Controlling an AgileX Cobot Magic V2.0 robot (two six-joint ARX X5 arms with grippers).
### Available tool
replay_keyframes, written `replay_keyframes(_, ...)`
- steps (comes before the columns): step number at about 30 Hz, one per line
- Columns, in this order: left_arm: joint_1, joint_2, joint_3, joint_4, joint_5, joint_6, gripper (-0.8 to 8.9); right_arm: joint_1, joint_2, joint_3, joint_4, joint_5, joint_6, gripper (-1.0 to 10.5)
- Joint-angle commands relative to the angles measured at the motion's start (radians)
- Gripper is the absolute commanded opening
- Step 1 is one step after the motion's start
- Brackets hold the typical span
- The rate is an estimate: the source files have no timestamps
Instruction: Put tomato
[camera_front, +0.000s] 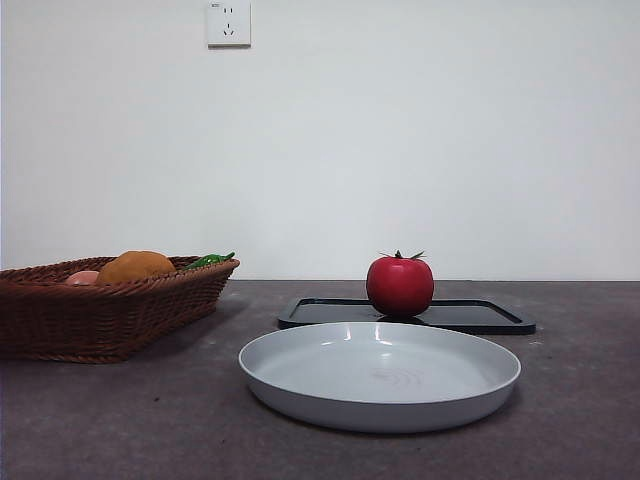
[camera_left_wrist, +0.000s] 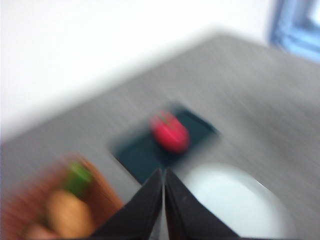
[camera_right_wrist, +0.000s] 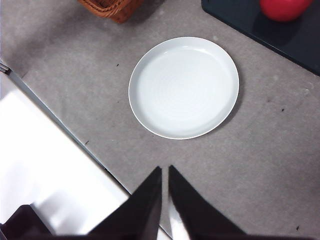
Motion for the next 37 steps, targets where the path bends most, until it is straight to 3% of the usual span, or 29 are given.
replay_keyframes(1, 0.076, -0.073, -0.095, 0.224, -0.048, 0.047, 0.07, 0.006, 0.007, 0.010, 0.008, -0.001, 0.010, 0.1)
replay_keyframes(5, 0.177, -0.218, -0.311, 0.475, -0.180, 0.046, 0.07, 0.006, 0.007, 0.010, 0.008, -0.001, 0.010, 0.1)
replay_keyframes(9, 0.222, -0.352, -0.507, 0.588, -0.280, 0.045, 0.07, 0.006, 0.007, 0.010, 0.007, -0.001, 0.010, 0.1)
replay_keyframes(13, 0.245, -0.465, -0.655, 0.599, -0.355, 0.038, 0.07, 0.006, 0.007, 0.010, 0.007, -0.001, 0.010, 0.1)
replay_keyframes(24, 0.267, -0.710, -0.979, 0.590, -0.363, -0.037, 0.07, 0.006, 0.007, 0.010, 0.007, -0.001, 0.010, 0.1)
replay_keyframes(37, 0.267, -0.772, -1.103, 0.466, -0.377, -0.043, 0.07, 0.006, 0.007, 0.010, 0.007, -0.001, 0.010, 0.1)
